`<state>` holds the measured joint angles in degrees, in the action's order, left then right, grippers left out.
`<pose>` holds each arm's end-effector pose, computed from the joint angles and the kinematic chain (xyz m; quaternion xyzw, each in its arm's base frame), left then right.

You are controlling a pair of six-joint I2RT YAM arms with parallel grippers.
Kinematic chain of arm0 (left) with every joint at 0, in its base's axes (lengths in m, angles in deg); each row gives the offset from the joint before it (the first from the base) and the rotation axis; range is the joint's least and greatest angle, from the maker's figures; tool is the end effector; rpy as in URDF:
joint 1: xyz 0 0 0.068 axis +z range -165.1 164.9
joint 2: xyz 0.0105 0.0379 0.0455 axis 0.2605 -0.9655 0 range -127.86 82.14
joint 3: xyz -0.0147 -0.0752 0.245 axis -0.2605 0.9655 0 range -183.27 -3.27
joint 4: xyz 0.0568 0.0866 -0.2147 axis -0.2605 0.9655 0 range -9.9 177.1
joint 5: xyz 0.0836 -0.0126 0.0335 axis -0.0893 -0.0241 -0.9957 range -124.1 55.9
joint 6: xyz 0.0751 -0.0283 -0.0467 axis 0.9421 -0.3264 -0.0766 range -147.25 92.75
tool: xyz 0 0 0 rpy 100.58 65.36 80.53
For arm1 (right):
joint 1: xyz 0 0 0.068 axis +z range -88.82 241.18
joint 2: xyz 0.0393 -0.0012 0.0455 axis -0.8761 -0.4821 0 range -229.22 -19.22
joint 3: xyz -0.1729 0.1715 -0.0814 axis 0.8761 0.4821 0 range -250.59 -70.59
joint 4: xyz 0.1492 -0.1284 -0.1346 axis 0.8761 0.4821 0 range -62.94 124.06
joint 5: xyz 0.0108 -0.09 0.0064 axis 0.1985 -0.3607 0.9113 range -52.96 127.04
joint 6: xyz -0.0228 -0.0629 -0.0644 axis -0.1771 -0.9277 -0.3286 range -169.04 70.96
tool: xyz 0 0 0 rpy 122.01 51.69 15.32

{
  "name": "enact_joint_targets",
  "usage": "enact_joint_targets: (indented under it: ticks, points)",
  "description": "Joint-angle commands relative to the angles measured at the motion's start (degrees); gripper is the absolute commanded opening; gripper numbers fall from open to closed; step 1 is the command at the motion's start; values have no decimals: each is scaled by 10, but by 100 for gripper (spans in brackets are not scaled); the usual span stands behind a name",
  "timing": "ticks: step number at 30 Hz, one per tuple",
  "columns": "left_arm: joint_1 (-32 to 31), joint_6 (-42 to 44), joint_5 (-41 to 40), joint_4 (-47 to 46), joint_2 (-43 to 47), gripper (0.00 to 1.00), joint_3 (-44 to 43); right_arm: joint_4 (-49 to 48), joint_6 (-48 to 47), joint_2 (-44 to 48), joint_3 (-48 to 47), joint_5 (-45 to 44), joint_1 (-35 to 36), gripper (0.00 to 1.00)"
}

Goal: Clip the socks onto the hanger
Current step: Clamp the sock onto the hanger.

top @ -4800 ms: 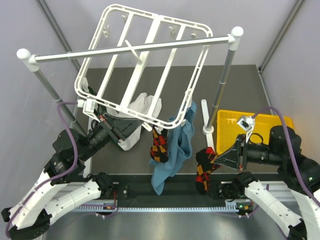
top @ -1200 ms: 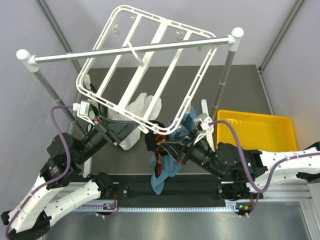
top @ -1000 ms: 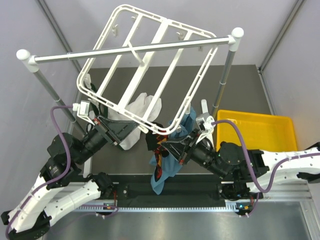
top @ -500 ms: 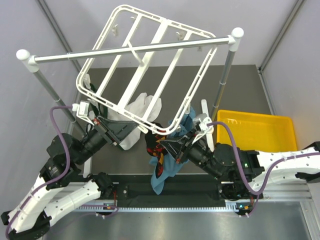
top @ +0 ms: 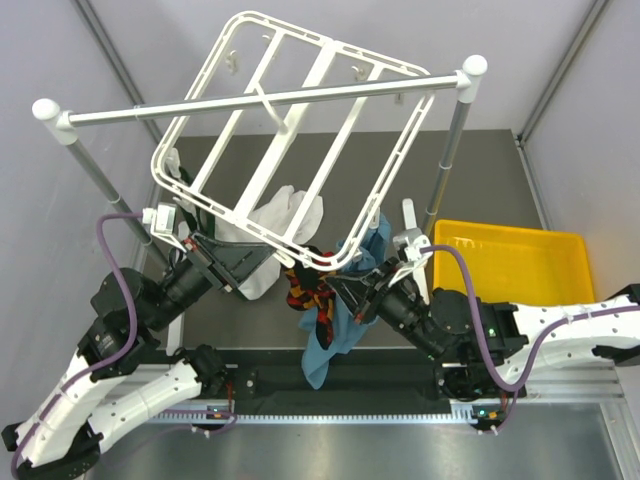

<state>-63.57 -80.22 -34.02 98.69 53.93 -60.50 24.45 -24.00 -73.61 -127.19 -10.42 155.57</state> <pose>0.0797 -0.0904 0.4183 -0.0246 0.6394 -0.5951 0.4862 0.0443 0.2279 0.3940 -0.1088 0.6781 0.4447 0.5751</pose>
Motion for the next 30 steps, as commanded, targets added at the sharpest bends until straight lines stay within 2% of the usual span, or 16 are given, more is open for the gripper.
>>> enact_joint_targets:
  ticks: [1,14,17,18,23,27,29,30]
  points:
    - [0,-2,17,23,1,0,-14,-49,-10,-3,-14,-10,6,0]
    - [-1,4,28,15,-7,0,-14,-74,4,-37,-31,4,6,0]
    - [0,8,28,14,-12,0,-15,-57,6,-45,-46,13,4,0]
    - [-1,8,28,12,-15,0,-16,-20,9,-51,-56,22,4,0]
    - [0,-5,33,13,-40,0,-40,75,-1,-42,-105,170,5,0]
    - [0,-33,20,14,-75,0,-53,88,-2,-31,-113,256,4,0]
    - [-1,-46,21,14,-88,0,-66,90,-3,-35,-127,273,4,0]
    - [0,-49,28,14,-103,0,-71,91,0,-39,-129,250,4,0]
